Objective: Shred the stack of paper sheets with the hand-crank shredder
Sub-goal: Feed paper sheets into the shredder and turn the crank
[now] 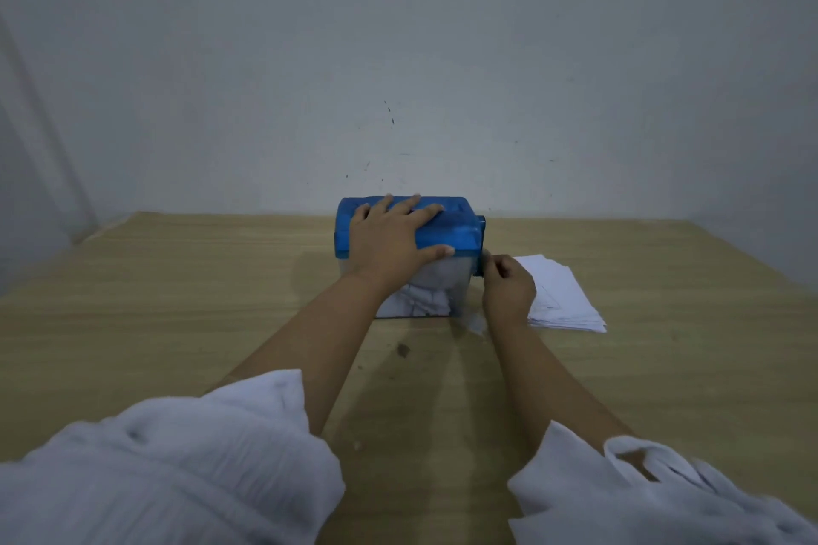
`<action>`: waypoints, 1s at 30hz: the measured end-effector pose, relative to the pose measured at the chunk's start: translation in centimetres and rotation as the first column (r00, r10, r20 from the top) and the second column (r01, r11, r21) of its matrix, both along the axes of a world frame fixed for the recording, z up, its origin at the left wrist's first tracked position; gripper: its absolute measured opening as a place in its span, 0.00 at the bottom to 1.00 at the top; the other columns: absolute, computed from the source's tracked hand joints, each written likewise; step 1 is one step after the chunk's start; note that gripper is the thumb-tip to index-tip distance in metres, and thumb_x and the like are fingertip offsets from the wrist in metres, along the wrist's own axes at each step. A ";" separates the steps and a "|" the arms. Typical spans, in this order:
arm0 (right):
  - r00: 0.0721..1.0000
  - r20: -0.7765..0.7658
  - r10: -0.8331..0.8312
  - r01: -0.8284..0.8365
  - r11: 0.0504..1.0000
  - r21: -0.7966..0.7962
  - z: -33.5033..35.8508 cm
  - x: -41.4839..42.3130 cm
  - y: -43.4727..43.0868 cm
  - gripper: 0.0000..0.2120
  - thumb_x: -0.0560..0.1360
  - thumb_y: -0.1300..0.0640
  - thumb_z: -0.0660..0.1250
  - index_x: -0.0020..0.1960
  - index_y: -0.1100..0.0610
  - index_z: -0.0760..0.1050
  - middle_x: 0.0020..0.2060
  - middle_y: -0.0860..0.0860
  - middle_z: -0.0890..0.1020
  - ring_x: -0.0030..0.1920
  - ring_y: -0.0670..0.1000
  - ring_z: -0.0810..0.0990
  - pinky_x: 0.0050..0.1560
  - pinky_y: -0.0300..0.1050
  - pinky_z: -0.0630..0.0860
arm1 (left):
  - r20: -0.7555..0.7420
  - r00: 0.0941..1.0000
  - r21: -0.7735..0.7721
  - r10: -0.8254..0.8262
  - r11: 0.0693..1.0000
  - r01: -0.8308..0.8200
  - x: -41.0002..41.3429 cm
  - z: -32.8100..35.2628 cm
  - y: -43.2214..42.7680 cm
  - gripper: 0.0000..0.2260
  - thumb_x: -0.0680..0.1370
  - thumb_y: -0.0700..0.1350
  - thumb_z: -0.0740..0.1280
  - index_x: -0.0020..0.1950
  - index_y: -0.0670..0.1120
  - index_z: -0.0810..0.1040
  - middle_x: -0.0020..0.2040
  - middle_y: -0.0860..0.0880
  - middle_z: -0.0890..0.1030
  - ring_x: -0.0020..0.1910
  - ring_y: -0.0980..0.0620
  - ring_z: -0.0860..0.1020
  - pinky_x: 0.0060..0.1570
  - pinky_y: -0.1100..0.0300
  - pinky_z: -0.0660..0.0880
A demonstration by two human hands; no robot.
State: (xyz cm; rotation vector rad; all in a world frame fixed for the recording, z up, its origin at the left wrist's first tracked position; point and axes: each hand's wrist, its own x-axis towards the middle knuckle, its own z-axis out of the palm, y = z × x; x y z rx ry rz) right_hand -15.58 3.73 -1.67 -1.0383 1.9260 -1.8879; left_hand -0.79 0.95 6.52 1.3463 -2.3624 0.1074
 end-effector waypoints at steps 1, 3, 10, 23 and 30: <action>1.000 0.007 -0.008 0.009 0.999 -0.044 0.0 0.2 0.3 0.18 0.78 0.56 0.63 0.34 0.67 0.71 0.28 0.57 0.71 0.31 0.47 0.67 0.30 0.37 0.61 | 0.004 1.000 0.003 0.006 1.000 -0.006 0.0 0.1 0.0 0.28 0.75 0.67 0.57 0.74 0.61 0.59 0.76 0.55 0.59 0.75 0.48 0.55 0.72 0.48 0.50; 0.999 0.039 -0.039 0.043 0.994 -0.104 0.3 0.6 0.9 0.20 0.78 0.57 0.63 0.29 0.60 0.65 0.25 0.51 0.66 0.29 0.46 0.63 0.32 0.40 0.59 | 0.001 1.000 0.015 0.005 1.000 -0.005 -0.1 0.1 0.1 0.29 0.75 0.67 0.58 0.74 0.61 0.59 0.76 0.55 0.58 0.75 0.48 0.55 0.72 0.47 0.50; 0.987 0.152 -0.054 0.087 0.972 -0.218 1.4 1.3 2.7 0.14 0.79 0.54 0.62 0.38 0.60 0.78 0.32 0.48 0.77 0.35 0.43 0.73 0.40 0.35 0.69 | -0.005 1.000 0.017 -0.002 1.000 0.002 -0.1 0.0 -0.1 0.29 0.74 0.67 0.58 0.74 0.61 0.59 0.76 0.55 0.59 0.75 0.48 0.55 0.72 0.48 0.50; 0.973 0.142 0.183 -0.136 0.948 -0.287 9.3 -1.2 -1.5 0.04 0.76 0.55 0.66 0.47 0.55 0.78 0.35 0.45 0.76 0.37 0.44 0.72 0.41 0.41 0.71 | -0.026 0.998 -0.023 -0.059 0.998 0.059 0.3 -0.4 -0.8 0.28 0.74 0.67 0.59 0.73 0.62 0.61 0.75 0.57 0.61 0.75 0.50 0.57 0.71 0.49 0.50; 0.985 0.102 0.139 -0.140 0.990 0.002 8.0 -3.0 -5.1 0.05 0.74 0.56 0.69 0.43 0.58 0.77 0.36 0.50 0.77 0.35 0.48 0.75 0.41 0.42 0.73 | -0.010 0.998 -0.047 -0.070 0.996 0.069 0.4 -0.6 -0.5 0.28 0.75 0.66 0.58 0.73 0.62 0.60 0.76 0.56 0.60 0.75 0.49 0.56 0.72 0.50 0.50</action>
